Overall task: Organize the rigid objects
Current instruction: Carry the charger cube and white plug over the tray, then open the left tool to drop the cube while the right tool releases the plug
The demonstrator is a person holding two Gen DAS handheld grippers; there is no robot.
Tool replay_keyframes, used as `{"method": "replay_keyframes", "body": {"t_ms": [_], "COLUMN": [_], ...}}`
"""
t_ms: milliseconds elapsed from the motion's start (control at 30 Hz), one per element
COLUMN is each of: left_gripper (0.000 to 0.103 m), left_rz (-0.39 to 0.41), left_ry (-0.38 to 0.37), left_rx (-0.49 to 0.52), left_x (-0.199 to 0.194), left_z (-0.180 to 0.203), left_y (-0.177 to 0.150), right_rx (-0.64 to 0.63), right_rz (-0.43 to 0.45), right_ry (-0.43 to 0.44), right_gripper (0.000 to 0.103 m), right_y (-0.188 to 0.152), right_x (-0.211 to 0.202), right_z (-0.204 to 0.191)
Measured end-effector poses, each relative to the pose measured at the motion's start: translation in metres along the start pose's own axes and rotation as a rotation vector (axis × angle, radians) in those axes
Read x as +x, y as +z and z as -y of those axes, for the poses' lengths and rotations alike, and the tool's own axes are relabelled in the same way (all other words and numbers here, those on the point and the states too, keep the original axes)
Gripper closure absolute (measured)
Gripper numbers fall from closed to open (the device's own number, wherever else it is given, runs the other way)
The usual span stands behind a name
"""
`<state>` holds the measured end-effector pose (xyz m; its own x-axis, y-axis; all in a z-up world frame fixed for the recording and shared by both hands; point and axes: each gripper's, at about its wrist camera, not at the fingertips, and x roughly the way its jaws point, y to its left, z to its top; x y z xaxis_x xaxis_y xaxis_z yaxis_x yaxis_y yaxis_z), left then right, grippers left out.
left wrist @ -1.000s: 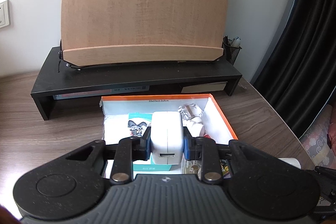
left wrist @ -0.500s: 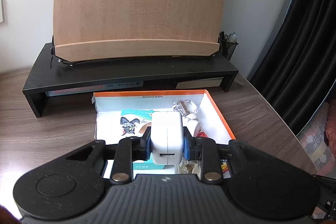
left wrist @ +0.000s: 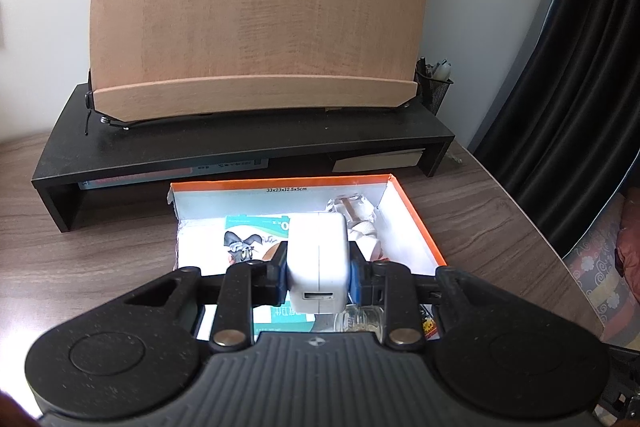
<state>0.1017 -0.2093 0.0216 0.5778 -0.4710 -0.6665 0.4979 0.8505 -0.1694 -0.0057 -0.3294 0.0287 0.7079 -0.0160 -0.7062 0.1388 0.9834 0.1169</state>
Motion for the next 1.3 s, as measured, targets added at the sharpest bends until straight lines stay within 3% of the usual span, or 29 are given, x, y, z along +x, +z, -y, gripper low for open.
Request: {"method": "replay_keyframes", "body": {"t_ms": [300, 567, 900, 1067, 1233, 1300], "left_gripper": [0.074, 0.074, 0.072, 0.063, 0.042, 0.038], "left_rz": [-0.021, -0.075, -0.063, -0.035, 0.002, 0.015], "left_ry": [-0.024, -0.093, -0.119, -0.088, -0.025, -0.001], "left_rx": [0.014, 0.032, 0.005, 0.002, -0.002, -0.009], "left_x": [0.014, 0.037, 0.04, 0.026, 0.007, -0.004], "left_z": [0.001, 0.001, -0.008, -0.012, -0.012, -0.012], "left_y": [0.006, 0.012, 0.019, 0.021, 0.017, 0.015], "right_rx": [0.009, 0.018, 0.025, 0.013, 0.023, 0.015], "right_rz": [-0.007, -0.021, -0.031, -0.007, 0.016, 0.029], "right_ry": [-0.01, -0.019, -0.016, -0.008, -0.001, 0.0], "right_gripper": [0.041, 0.041, 0.036, 0.032, 0.03, 0.029], "right_y": [0.003, 0.005, 0.01, 0.011, 0.011, 0.01], "right_x": [0.01, 0.02, 0.032, 0.029, 0.017, 0.009], "right_z": [0.002, 0.006, 0.008, 0.007, 0.015, 0.016]}}
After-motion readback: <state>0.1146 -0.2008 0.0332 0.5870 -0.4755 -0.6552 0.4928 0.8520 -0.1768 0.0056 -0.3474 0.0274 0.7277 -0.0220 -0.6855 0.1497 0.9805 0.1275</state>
